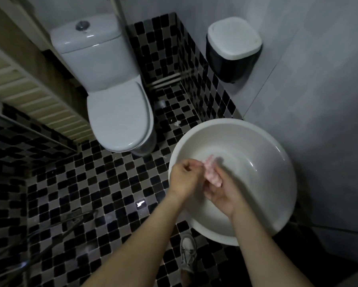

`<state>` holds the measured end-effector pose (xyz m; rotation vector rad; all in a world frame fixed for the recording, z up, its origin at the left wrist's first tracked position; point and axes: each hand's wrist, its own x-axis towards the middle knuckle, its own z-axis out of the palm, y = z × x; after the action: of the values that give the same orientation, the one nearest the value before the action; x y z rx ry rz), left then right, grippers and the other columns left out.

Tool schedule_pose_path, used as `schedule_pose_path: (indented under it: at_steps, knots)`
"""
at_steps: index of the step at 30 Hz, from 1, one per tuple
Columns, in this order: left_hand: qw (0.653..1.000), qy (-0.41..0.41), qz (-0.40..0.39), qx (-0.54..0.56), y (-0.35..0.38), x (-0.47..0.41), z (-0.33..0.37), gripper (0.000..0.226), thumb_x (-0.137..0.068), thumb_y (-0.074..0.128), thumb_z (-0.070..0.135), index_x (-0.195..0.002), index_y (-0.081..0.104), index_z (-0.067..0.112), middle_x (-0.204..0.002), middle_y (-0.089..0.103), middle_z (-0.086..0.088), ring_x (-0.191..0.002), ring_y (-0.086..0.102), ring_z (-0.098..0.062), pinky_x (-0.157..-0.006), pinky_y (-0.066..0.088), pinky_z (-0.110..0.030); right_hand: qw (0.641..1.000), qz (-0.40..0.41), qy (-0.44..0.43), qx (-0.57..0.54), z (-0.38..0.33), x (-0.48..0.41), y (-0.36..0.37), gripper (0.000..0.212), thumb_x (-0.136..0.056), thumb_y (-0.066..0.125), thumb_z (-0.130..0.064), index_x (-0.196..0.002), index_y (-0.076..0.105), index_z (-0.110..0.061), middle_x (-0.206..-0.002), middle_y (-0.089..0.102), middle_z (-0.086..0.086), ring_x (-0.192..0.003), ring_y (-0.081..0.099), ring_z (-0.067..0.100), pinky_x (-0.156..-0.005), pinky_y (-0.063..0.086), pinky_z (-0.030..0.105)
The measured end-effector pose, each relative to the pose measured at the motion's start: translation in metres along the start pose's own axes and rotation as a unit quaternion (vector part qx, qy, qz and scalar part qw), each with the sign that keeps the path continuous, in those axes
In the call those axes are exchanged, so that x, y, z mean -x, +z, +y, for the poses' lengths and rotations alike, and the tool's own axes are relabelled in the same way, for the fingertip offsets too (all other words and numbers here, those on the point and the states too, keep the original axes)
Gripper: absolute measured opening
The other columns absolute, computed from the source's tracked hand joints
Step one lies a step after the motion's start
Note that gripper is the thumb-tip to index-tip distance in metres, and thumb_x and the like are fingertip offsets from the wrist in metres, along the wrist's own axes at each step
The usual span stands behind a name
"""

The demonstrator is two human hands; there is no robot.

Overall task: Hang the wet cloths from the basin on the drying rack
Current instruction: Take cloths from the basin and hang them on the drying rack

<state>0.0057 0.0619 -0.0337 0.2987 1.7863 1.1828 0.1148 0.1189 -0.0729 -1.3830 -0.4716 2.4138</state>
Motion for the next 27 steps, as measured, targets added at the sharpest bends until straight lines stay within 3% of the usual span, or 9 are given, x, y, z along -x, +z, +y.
schedule_pose_path:
  at_steps: [2,4,7,10,15,17,20,23,27]
  knots:
    - [0.988,-0.041,-0.022,0.145,-0.007,0.008,0.009,0.017,-0.095,0.047,0.001,-0.093,0.062,0.007,-0.083,0.067,-0.011,-0.075,0.062,-0.023,-0.071,0.055,-0.035,0.999,-0.015,-0.041,0.028,-0.009,0.01,0.008,0.023,-0.094,0.058,-0.026,-0.107,0.07,-0.011,-0.094,0.073,0.004,-0.073,0.066,0.008,-0.061,0.047,0.018]
    - [0.985,-0.046,-0.036,0.16,-0.017,0.017,0.014,0.022,-0.1,0.039,0.004,-0.095,0.06,0.009,-0.085,0.068,-0.011,-0.073,0.064,-0.023,-0.067,0.055,-0.037,0.981,0.019,-0.127,0.147,-0.016,0.021,0.018,0.018,-0.095,0.059,-0.016,-0.1,0.071,-0.003,-0.078,0.073,0.002,-0.061,0.065,0.005,-0.052,0.048,0.018]
    - [0.993,-0.029,-0.022,0.109,-0.038,0.029,0.016,0.019,-0.101,0.043,0.013,-0.095,0.061,0.01,-0.081,0.069,-0.005,-0.068,0.066,-0.019,-0.06,0.055,-0.032,0.862,0.092,-0.291,0.406,-0.026,0.036,0.029,0.031,-0.094,0.062,-0.02,-0.066,0.068,-0.009,-0.047,0.058,-0.005,-0.043,0.051,0.008,-0.049,0.041,0.024]
    - [0.997,-0.017,-0.019,0.07,-0.063,0.048,0.02,0.019,-0.095,0.057,0.027,-0.096,0.066,0.011,-0.088,0.072,-0.006,-0.072,0.068,-0.021,-0.062,0.055,-0.032,0.77,0.128,-0.354,0.515,-0.034,0.054,0.052,0.04,-0.092,0.061,-0.035,-0.066,0.064,-0.005,-0.059,0.059,0.01,-0.056,0.054,0.025,-0.058,0.044,0.038]
    - [0.999,0.049,0.0,-0.022,-0.091,0.077,0.025,0.024,-0.093,0.061,0.029,-0.088,0.07,0.008,-0.081,0.07,-0.009,-0.064,0.063,-0.019,-0.053,0.053,-0.028,0.859,0.062,-0.323,0.391,-0.028,0.079,0.098,0.048,-0.087,0.063,-0.03,-0.055,0.047,0.002,-0.053,0.044,0.013,-0.051,0.041,0.02,-0.054,0.037,0.034]
    - [0.994,0.097,0.046,-0.029,-0.101,0.09,0.029,0.009,-0.092,0.062,0.018,-0.093,0.069,0.013,-0.088,0.069,-0.01,-0.075,0.064,-0.016,-0.064,0.055,-0.023,0.853,0.044,-0.3,0.424,-0.016,0.089,0.114,0.048,-0.089,0.062,-0.031,-0.062,0.052,0.008,-0.054,0.046,0.015,-0.05,0.044,0.02,-0.053,0.043,0.039]
    - [0.99,0.123,0.03,0.062,-0.119,0.116,0.039,0.02,-0.092,0.062,0.027,-0.096,0.068,0.008,-0.077,0.067,0.002,-0.076,0.063,-0.014,-0.072,0.053,-0.026,0.835,0.016,-0.31,0.454,0.003,0.105,0.136,0.052,-0.088,0.062,-0.038,-0.054,0.049,-0.002,-0.052,0.044,0.016,-0.049,0.042,0.022,-0.055,0.044,0.041]
    - [0.989,0.136,-0.026,0.049,-0.137,0.143,0.043,0.028,-0.085,0.07,0.029,-0.1,0.069,0.005,-0.085,0.073,-0.012,-0.084,0.07,-0.032,-0.083,0.058,-0.038,0.847,-0.026,-0.291,0.444,0.02,0.124,0.159,0.057,-0.084,0.064,-0.051,-0.053,0.053,-0.004,-0.052,0.053,0.018,-0.048,0.049,0.032,-0.056,0.044,0.041]
    - [0.983,0.133,0.016,0.127,-0.174,0.171,0.033,0.021,-0.081,0.072,0.016,-0.097,0.074,0.003,-0.093,0.074,-0.017,-0.086,0.071,-0.03,-0.079,0.057,-0.037,0.864,-0.101,-0.256,0.421,0.038,0.157,0.186,0.052,-0.087,0.064,-0.049,-0.067,0.069,-0.002,-0.067,0.069,0.018,-0.065,0.068,0.031,-0.069,0.055,0.041]
